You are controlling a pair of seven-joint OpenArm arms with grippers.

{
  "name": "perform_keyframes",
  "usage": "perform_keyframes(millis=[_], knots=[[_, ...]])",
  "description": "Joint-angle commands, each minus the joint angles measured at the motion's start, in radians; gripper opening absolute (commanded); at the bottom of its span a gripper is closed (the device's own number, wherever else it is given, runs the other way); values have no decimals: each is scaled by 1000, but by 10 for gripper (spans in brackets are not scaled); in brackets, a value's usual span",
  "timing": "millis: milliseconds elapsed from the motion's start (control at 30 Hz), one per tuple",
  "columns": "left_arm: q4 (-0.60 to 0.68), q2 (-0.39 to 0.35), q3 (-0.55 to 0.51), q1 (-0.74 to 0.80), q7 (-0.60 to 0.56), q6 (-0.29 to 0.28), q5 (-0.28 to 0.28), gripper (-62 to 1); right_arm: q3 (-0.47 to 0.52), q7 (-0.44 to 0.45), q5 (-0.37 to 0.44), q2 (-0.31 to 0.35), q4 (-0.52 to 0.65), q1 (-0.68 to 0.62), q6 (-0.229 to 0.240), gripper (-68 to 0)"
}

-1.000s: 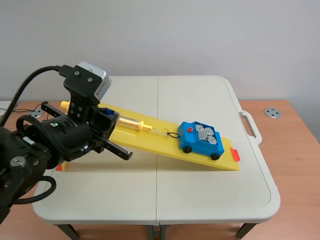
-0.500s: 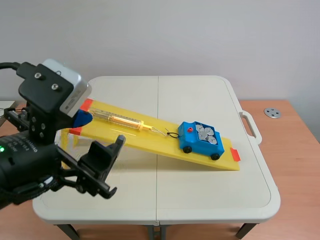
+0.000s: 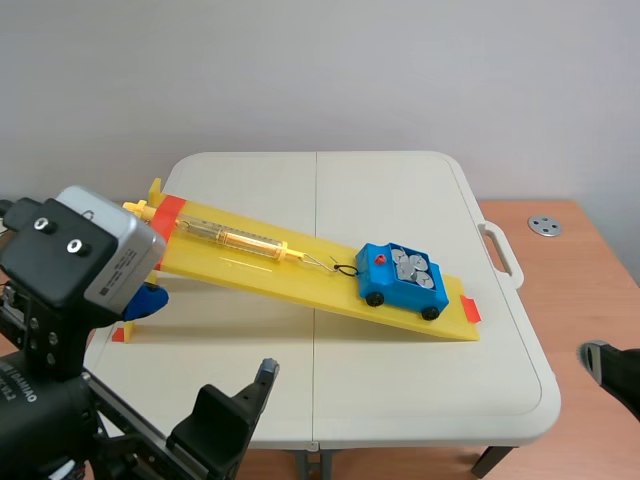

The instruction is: Place the four metal weights on the blue cart on the ramp.

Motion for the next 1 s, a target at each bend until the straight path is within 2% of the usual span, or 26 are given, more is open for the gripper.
perform_keyframes(millis=[0,433,700,967], knots=[[108,-1,-11,0,-109,43,-59,14,15,134,74,16,90,33,45,-16],[106,-1,-11,-1,-127,43,-59,14,-134,169,73,3,90,63,45,-16],[106,-1,-11,-1,-135,43,-59,14,-155,169,67,-61,90,63,45,-16],[106,-1,-11,-1,-135,43,-59,14,-155,169,67,-66,90,63,45,-16]])
